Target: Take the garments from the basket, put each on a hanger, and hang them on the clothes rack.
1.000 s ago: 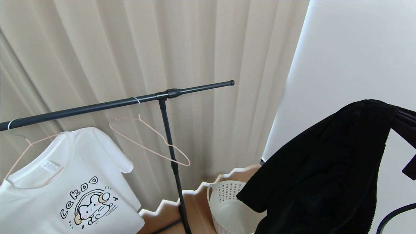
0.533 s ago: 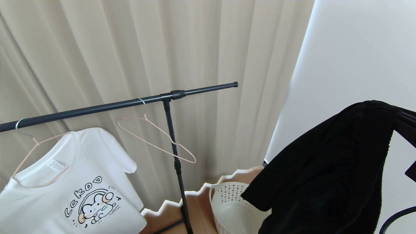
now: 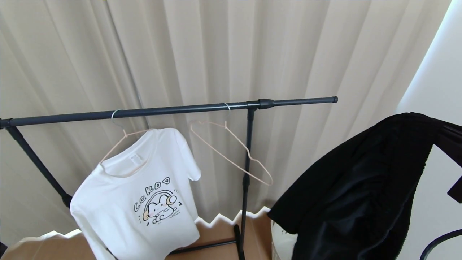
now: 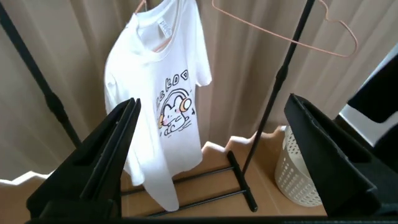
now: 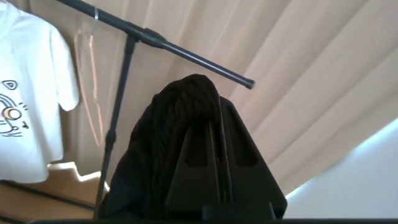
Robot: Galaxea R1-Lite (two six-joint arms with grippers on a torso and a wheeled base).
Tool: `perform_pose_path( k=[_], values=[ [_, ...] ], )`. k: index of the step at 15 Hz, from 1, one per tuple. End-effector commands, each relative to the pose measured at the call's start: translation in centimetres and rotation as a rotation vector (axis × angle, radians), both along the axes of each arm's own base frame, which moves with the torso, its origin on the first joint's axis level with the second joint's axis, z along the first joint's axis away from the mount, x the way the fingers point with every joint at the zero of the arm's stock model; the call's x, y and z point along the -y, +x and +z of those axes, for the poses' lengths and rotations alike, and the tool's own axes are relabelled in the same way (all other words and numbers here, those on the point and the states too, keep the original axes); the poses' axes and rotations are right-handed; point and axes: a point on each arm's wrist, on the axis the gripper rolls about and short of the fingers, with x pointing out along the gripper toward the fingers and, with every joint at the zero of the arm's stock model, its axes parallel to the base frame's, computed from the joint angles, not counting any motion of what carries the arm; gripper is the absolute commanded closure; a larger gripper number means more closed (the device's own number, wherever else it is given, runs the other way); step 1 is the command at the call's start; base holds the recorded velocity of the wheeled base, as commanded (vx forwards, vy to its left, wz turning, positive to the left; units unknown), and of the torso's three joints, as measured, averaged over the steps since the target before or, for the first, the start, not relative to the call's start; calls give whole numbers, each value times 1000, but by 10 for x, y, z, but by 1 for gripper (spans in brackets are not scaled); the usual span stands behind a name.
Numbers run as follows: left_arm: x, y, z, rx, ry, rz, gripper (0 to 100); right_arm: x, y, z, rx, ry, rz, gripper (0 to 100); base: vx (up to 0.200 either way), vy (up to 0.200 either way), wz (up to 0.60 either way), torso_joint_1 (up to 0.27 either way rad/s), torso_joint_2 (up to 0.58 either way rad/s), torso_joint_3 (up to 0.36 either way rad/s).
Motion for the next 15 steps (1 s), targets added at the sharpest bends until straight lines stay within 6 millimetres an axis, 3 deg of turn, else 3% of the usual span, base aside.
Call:
perform_pose_path(
  k=[1,5,10,13,15],
  values=[
    [0,0,0,-2,-1,1,0,0,0,0,-1,-1,0,100,-200,0,0,7,2,-2],
    [0,0,0,0,-1,1,0,0,0,0,1,-1,0,100,-200,0,0,-5,4,-1],
    [0,0,0,-1,1,1,0,1,-1,-2,2,-26,-1,100,0,0,0,0,0,0],
    [0,0,0,0,1,1,0,1,-2,-2,8,-25,-1,100,0,0,600,18,9,-1],
    [0,0,0,-3,-1,1,0,3,-5,0,20,-18,-1,100,0,0,0,0,0,0]
  ],
)
